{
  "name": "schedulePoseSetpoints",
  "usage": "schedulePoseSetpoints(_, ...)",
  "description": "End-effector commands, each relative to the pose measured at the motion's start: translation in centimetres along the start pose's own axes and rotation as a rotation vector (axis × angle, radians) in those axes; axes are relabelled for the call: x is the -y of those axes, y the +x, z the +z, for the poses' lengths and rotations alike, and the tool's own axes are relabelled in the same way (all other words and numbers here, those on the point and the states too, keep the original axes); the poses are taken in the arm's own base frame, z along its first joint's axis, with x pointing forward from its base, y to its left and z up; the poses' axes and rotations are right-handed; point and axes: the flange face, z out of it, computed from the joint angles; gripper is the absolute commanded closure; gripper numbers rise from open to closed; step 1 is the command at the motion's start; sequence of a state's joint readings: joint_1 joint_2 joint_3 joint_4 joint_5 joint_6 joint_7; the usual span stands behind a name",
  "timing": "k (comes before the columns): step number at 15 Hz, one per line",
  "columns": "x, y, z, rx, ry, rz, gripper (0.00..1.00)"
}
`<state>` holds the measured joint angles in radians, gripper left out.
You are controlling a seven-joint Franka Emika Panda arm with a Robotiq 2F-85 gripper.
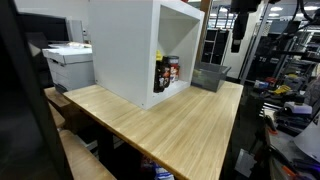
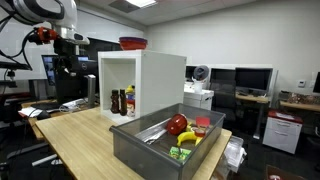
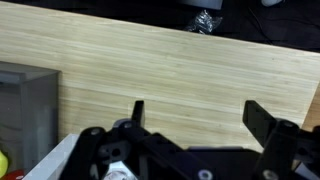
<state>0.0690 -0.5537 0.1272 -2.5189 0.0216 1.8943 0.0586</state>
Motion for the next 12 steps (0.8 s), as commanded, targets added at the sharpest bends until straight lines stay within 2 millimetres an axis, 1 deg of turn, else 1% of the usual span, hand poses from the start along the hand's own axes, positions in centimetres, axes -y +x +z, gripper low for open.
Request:
schedulePoseSetpoints(1,-0.3,0.1,0.0,0.003,-0.005,0.000,0.00)
schedulePoseSetpoints(5,-1.7,-0.4,-0.2,-0.015,0.008,0.035,0.00)
schedulePoseSetpoints(8,-3.2,-0.9,-0.3,-0.030,0.036,0.074,0.00)
schedulePoseSetpoints(10,-4.6,-1.5,-0.5,-0.047,0.058,0.112,0.00)
schedulePoseSetpoints(12,-6.4,-2.4,-0.7,-0.067,0.080,0.164,0.00)
